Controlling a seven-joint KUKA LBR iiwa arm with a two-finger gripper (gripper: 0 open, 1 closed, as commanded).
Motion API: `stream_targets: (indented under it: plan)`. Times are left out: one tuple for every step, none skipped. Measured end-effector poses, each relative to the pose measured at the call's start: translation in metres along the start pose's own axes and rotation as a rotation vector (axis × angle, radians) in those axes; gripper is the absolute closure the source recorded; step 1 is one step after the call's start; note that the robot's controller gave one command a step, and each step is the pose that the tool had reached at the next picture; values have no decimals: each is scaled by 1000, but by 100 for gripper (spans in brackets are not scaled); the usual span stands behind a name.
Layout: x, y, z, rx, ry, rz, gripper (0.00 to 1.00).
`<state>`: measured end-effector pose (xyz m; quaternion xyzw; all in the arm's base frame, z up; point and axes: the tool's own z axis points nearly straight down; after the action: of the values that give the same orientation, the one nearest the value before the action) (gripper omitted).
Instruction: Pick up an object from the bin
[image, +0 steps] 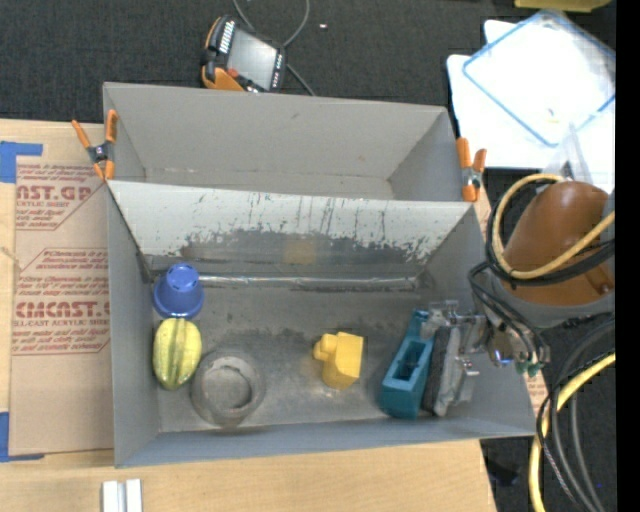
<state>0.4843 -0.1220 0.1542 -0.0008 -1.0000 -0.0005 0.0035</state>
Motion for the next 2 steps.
stream_targets:
  plan:
    - [-2, 1, -4, 1, -8, -3, 0]
    - [-26, 16, 27, 2, -6, -601, 0]
